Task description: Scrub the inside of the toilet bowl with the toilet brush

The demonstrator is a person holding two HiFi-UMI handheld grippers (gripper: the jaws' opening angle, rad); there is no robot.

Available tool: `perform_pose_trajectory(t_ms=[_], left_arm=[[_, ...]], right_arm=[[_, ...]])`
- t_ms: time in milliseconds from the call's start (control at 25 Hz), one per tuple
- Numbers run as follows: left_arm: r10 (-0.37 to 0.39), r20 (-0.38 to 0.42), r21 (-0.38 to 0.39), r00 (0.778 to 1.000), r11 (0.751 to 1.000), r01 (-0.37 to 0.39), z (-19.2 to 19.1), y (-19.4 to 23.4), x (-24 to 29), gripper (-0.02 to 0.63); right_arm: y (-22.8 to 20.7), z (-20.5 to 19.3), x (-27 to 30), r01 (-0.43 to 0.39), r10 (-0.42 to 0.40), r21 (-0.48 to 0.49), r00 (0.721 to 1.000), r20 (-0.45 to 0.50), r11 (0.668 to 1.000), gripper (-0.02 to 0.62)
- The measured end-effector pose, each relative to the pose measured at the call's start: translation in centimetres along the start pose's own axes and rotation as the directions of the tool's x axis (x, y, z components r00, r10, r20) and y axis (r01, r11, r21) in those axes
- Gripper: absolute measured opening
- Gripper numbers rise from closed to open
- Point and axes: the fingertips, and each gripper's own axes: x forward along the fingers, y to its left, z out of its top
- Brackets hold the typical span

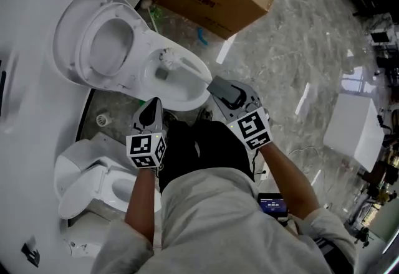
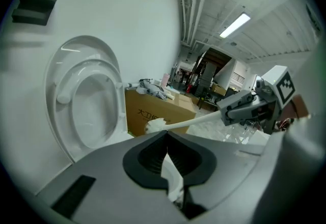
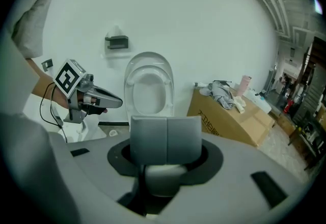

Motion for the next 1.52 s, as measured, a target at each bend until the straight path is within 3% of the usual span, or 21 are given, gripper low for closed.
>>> perform_pose_trajectory(t_ms=[280, 560, 880, 1280, 1400, 1520], left_arm=[[0.056, -0.085, -0.059, 0.995, 0.996, -0.061, -4.7, 2.9, 4.2, 0.009], [0.122, -0.147, -0.085, 0.982, 0.987, -0.135, -9.5, 4.8, 8.9, 0.009], [0.171, -0.179, -0.171, 0.969, 0.964, -0.202, -15.1, 7.8, 12.8, 0.009], [0.177, -0.214, -0.194, 0.961, 0.956, -0.219, -20.5, 10.4, 15.8, 0.009], [0.182, -0.216, -0.208, 0.959, 0.951, -0.227, -21.5, 10.8, 16.0, 0.009], [0.18, -0.22, -0.218, 0.959, 0.949, -0.228, -22.2, 10.8, 15.8, 0.009]], right_arm=[[-2.2, -3.3, 7.6, -0.106, 0.099, -0.084, 0.991, -0.087, 0.991, 0.147], [-4.9, -7.4, 15.1, -0.223, 0.193, -0.164, 0.964, -0.181, 0.961, 0.147], [-4.1, -11.9, 23.9, -0.367, 0.284, -0.309, 0.917, -0.282, 0.877, 0.147], [-2.3, -15.6, 30.0, -0.436, 0.318, -0.31, 0.875, -0.365, 0.845, 0.147], [-1.7, -16.0, 31.0, -0.461, 0.319, -0.364, 0.866, -0.386, 0.81, 0.147], [-1.4, -16.2, 32.3, -0.468, 0.29, -0.467, 0.868, -0.403, 0.751, 0.147]])
